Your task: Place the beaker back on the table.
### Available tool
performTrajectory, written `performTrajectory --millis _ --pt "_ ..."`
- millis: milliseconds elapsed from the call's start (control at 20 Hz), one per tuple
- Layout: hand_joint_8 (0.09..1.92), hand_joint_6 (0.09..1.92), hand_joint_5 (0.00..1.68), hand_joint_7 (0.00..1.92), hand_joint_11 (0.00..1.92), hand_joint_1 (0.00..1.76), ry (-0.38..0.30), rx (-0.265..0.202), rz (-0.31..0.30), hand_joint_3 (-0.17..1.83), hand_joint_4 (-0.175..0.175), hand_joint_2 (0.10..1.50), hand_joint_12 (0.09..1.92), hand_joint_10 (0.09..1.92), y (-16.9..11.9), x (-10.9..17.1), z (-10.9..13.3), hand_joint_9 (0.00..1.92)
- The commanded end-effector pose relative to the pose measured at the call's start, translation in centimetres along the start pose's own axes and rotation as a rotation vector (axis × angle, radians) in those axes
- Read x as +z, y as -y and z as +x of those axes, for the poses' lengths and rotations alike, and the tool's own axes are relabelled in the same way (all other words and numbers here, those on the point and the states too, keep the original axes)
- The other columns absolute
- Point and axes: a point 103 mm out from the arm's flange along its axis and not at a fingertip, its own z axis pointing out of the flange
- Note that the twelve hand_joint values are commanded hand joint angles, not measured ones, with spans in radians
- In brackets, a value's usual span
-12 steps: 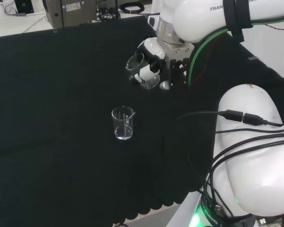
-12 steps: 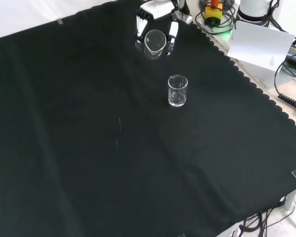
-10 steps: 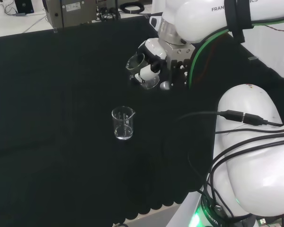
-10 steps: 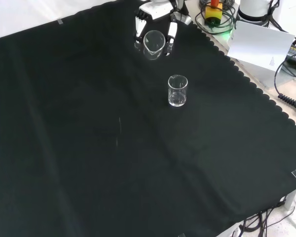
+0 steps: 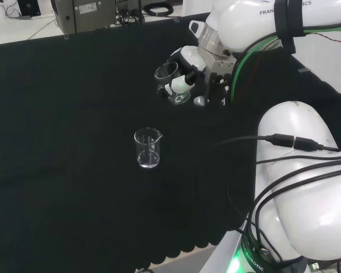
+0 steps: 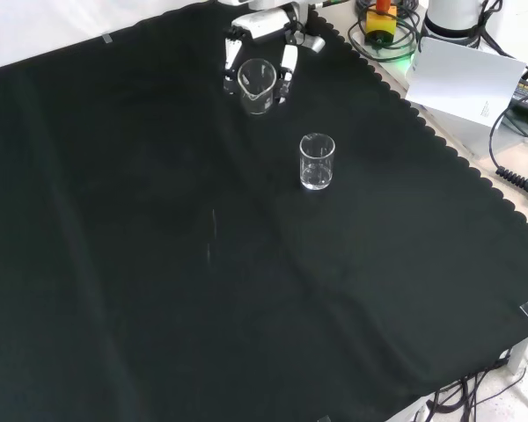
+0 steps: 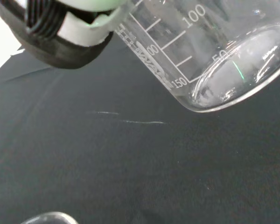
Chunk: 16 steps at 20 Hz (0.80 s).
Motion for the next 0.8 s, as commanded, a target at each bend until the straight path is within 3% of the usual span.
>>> performTrajectory --millis 50,500,800 --pt "0.57 0.46 1.26 1.33 1.34 1.43 -0.020 0.001 -0.025 -0.17 -0.172 1.02 0.62 0.09 -2.2 0.7 -0.7 1.60" --pt "0.57 0.47 1.26 1.33 1.34 1.43 -0.055 0.029 0.005 -0.17 -0.171 1.02 0.63 0.09 -4.8 3.2 -1.8 1.60" --pt "0.57 0.46 1.27 1.33 1.34 1.43 -0.112 0.004 0.035 -0.17 -0.170 1.02 0.63 0.09 -7.1 5.8 -2.2 1.59"
